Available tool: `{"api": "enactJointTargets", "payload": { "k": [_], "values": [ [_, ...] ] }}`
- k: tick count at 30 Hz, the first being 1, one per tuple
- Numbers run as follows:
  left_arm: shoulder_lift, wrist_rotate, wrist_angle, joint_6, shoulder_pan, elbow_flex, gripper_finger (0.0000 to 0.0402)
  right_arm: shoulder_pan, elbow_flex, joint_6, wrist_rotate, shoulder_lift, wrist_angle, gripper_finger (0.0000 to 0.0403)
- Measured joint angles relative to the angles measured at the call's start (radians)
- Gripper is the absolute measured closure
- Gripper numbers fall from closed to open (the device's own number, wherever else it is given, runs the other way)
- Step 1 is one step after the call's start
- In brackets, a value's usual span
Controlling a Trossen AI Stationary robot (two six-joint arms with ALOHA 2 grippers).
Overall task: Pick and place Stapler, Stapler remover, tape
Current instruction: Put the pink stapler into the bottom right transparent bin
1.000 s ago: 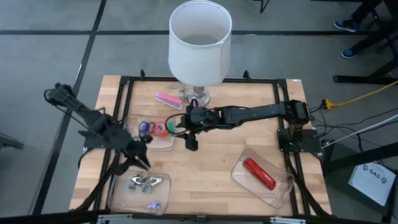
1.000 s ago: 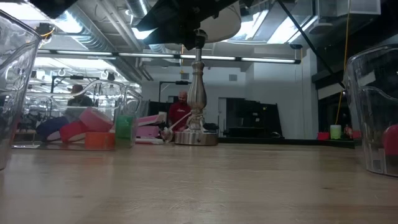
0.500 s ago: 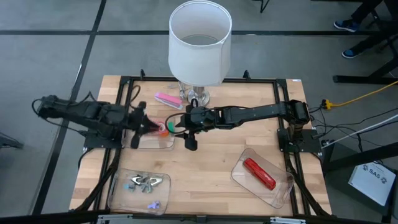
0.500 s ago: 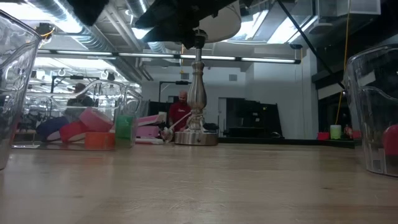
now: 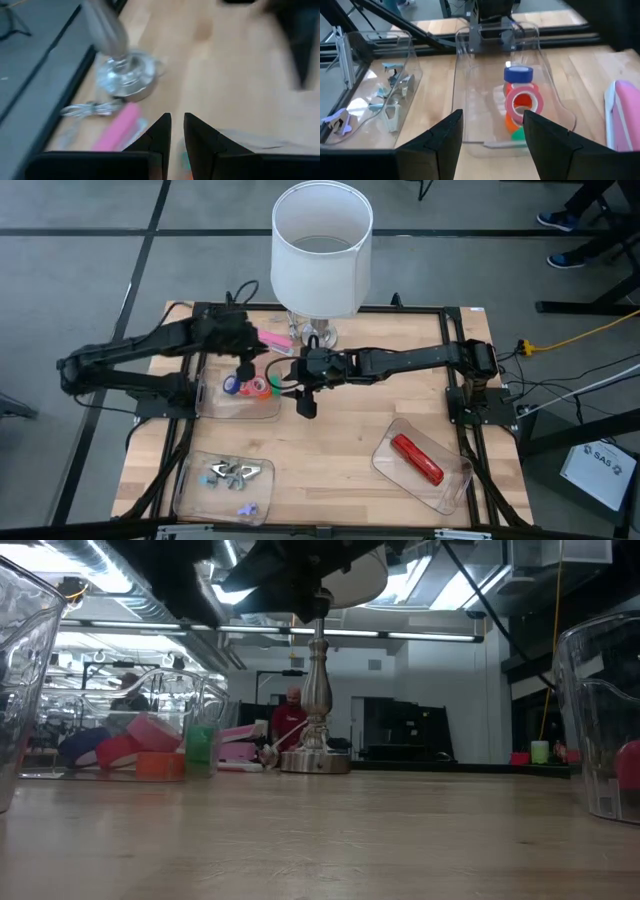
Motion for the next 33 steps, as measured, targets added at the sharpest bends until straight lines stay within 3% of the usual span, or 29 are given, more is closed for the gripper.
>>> {"api": "enactJointTargets", "payload": {
  "k": [7,15,23,28,33],
  "values": [
    [0.165,-0.003,0.000,0.262,0.100,0.046,0.0354,0.001,0.000,0.053,0.000,0.000,-0.089,0.0194],
    [0.269,-0.090,-0.031,0.358,0.129,0.046,0.0334,0.001,0.000,0.055,0.000,0.000,-0.149,0.0194],
    [0.266,-0.249,-0.082,0.205,0.154,0.046,0.0272,0.001,0.000,0.055,-0.001,0.000,-0.161,0.0194],
    [0.186,-0.167,-0.111,0.207,0.231,0.023,0.0271,0.001,0.000,0.055,0.000,0.000,-0.190,0.0194],
    [0.177,0.067,-0.058,0.301,0.371,-0.001,0.0275,0.001,0.000,0.056,-0.001,0.000,-0.190,0.0194]
  ]
}}
